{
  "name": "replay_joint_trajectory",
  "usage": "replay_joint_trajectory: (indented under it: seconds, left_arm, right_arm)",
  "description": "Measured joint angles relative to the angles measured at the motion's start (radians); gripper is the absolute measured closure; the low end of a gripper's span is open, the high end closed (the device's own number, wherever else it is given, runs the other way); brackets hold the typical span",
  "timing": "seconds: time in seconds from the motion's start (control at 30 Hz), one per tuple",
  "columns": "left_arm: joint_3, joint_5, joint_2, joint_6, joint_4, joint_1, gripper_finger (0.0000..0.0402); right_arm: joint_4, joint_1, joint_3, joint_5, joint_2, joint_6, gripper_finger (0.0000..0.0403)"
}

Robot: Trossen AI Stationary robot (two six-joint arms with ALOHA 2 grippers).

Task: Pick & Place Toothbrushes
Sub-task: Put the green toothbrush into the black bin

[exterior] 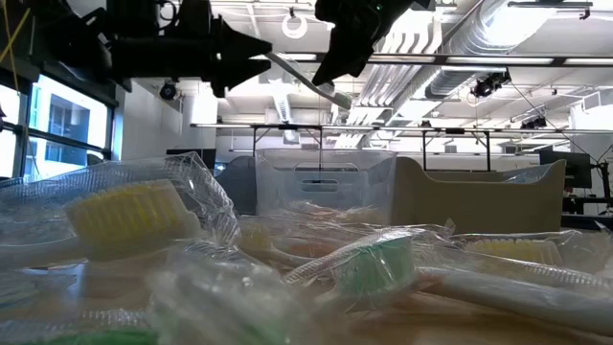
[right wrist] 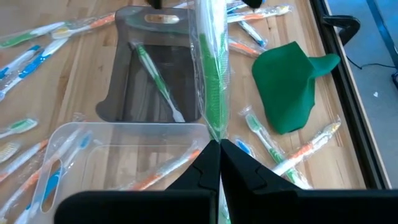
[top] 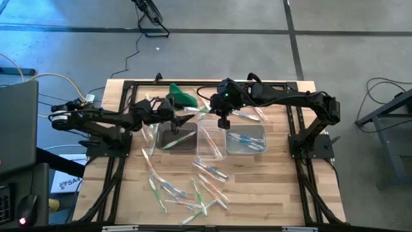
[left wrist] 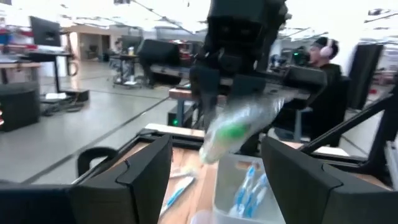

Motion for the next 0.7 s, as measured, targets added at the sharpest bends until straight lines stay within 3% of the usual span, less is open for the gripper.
replay_joint_trajectory:
  seconds: [0.4,0.7]
  left_arm:
    - [0.057,0.041,0.039,0.000,-0.026,0.000,0.0163]
    - [0.057,0.041,0.039,0.000,-0.026,0.000,0.0249]
  right_arm:
    - [-0.004,0.000,0.000,0.000,0.000,0.001,0.0399]
    - [-0.005,0.000,0.000,0.000,0.000,0.001,0.0399]
